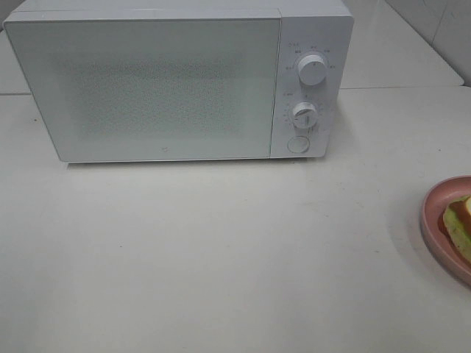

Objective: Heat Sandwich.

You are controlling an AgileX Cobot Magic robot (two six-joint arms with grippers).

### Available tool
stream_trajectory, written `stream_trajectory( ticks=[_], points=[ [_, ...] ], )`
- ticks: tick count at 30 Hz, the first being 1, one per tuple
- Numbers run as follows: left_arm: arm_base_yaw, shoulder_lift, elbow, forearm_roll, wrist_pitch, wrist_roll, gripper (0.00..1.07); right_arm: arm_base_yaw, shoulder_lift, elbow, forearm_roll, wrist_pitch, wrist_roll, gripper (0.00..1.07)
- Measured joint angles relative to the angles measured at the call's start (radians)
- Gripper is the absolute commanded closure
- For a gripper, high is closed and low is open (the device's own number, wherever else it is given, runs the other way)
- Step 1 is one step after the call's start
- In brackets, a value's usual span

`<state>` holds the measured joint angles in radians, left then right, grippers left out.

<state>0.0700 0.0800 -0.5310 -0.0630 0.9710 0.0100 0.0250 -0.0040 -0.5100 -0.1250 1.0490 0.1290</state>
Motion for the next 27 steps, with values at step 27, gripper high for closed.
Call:
stream_trajectory(
  ticks=[27],
  points=[
    [0.000,-0.083,0.035,-0.006,0.070,0.033,0.10,0.000,0.000,0.000,0.000,0.000,0.000,0.31]
  ],
)
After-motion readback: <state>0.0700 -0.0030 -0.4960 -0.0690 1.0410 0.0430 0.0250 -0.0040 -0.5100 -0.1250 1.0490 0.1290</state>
